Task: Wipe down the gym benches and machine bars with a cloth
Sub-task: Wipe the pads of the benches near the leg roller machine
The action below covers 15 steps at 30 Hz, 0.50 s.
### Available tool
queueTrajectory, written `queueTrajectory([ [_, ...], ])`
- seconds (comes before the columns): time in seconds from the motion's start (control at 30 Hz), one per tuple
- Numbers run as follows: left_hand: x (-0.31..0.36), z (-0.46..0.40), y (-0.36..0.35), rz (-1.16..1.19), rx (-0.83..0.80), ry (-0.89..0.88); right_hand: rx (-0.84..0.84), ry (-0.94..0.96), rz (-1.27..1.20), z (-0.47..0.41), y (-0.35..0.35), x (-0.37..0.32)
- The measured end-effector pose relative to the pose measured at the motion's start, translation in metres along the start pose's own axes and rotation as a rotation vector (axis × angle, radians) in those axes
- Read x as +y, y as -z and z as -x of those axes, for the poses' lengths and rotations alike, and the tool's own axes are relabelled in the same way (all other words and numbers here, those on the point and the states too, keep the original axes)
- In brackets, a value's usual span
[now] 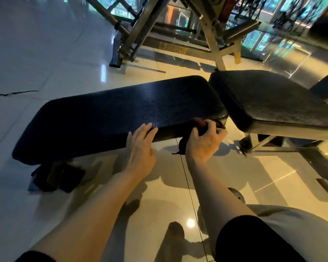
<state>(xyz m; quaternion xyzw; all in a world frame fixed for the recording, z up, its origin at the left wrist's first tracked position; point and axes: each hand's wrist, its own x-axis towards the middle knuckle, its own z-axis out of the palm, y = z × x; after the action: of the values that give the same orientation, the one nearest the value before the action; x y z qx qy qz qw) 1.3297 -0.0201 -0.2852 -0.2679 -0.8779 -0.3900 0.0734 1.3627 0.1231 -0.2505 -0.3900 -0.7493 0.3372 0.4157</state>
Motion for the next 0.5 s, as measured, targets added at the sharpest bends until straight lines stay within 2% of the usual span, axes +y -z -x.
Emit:
queueTrajectory([
  [0.1,-0.008,0.01,0.002,-0.017,0.062,0.055,-0.058,0.027,0.003,0.006,-0.003,-0.001],
  [0.27,-0.044,0.031,0.04,-0.057,0.13,0.246,-0.385,0.29,-0.027,0.072,-0.027,-0.007],
  [0.37,-0.07,0.043,0.061,-0.097,0.171,0.378,-0.412,0.297,-0.094,0.096,-0.039,-0.008],
  [0.5,-0.099,0.055,0.074,-0.077,0.175,0.471,-0.442,0.359,-0.056,0.118,-0.057,-0.019],
])
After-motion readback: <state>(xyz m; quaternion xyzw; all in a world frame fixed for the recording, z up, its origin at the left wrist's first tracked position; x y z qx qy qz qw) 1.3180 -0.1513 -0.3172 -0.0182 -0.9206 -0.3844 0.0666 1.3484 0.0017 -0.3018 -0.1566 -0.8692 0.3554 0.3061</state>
